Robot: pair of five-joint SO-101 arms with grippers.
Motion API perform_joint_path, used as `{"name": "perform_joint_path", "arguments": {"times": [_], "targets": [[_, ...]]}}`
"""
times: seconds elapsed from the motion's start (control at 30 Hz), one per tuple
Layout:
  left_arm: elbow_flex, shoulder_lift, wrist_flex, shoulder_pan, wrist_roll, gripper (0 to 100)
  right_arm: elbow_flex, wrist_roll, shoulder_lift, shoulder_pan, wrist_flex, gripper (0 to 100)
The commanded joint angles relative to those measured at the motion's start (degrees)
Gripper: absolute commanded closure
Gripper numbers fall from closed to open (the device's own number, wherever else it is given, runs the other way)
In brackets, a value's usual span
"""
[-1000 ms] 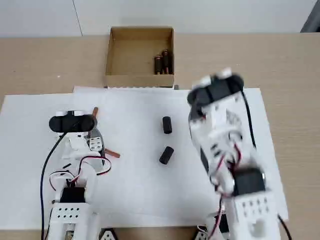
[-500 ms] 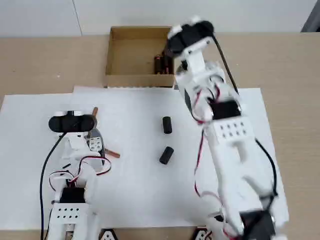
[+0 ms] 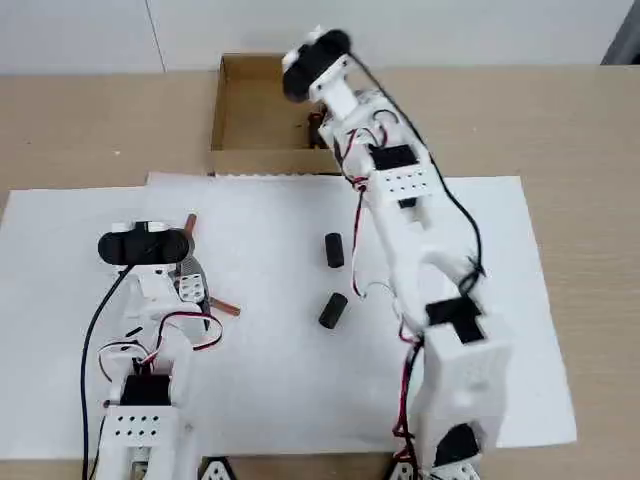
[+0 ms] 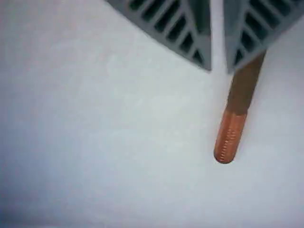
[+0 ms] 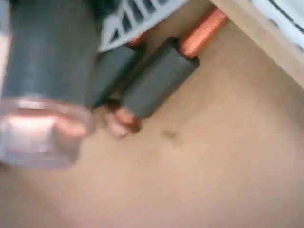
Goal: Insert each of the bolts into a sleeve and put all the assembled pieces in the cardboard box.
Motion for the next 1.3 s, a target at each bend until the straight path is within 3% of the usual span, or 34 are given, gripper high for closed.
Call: {"name": "perform_joint_path", "arguments": {"times": [0.0,0.17,0.37,0.77,1.27], "targets": [[-0.3,-0.7,-1.3,0.1,0.1,99,-7.0,3.8,2.8,-1.3,-1.9,99.1],[-0.3,-0.7,-1.3,0.1,0.1,99,-12.0,4.6,8.8,-2.5,-1.9,97.7],[-0.2,-0.7,-1.3,0.1,0.1,99,-17.0,4.6,14.3,-3.1,-1.9,83.9],[-0.2,-0.7,-1.3,0.1,0.1,99,-20.7,4.4,14.8,-4.5,-0.8,85.8],[-0.2,-0.7,-1.3,0.1,0.1,99,-20.7,2.3,-4.7,-4.5,27.4,85.9]]}}
